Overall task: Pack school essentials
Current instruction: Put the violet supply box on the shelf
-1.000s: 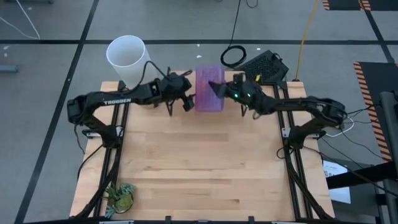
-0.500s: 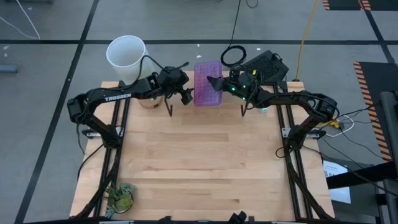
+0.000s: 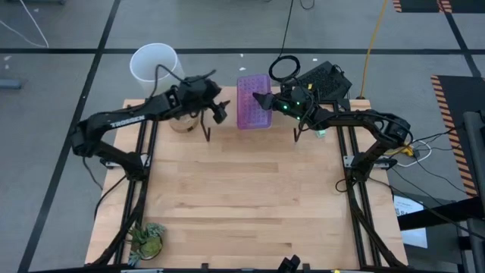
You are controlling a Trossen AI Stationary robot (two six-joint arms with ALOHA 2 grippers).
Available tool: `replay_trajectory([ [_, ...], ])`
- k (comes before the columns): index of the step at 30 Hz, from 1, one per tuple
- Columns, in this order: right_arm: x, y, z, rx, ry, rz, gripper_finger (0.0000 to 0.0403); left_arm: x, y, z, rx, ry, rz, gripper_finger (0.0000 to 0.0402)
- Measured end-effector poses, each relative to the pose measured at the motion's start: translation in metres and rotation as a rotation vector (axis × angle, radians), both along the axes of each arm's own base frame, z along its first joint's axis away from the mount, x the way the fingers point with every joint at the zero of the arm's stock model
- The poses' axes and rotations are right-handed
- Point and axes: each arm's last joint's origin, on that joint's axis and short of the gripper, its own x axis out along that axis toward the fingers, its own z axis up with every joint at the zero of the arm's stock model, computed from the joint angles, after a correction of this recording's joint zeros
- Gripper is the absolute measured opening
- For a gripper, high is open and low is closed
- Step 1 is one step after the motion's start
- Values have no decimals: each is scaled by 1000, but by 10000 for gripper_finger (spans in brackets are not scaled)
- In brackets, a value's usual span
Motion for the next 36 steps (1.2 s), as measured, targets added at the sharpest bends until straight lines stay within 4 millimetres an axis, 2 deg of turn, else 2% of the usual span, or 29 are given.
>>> replay_trajectory([
  [3, 0, 0, 0, 6, -8, -2, 357, -6, -5, 20, 24, -132, -9, 282],
  [6, 0, 0, 1, 8, -25, -5, 357, 2, -11, 27, 7, -241, -122, 282],
  [11, 3, 3, 5, -9, -67, -3, 357, 36, -24, 11, 47, -261, -264, 282],
  [19, 3, 4, 4, 34, -79, -14, 357, 73, -17, -32, 45, -202, -273, 282],
  [24, 2, 4, 2, 51, -60, 2, 357, 80, -6, -48, 35, -170, -225, 282],
  [31, -2, -2, 1, 53, -29, 137, 358, 77, 1, -52, -9, -154, -198, 282],
  [36, -8, 0, 8, 27, -4, 170, 358, 75, 0, -52, -26, -148, -194, 282],
])
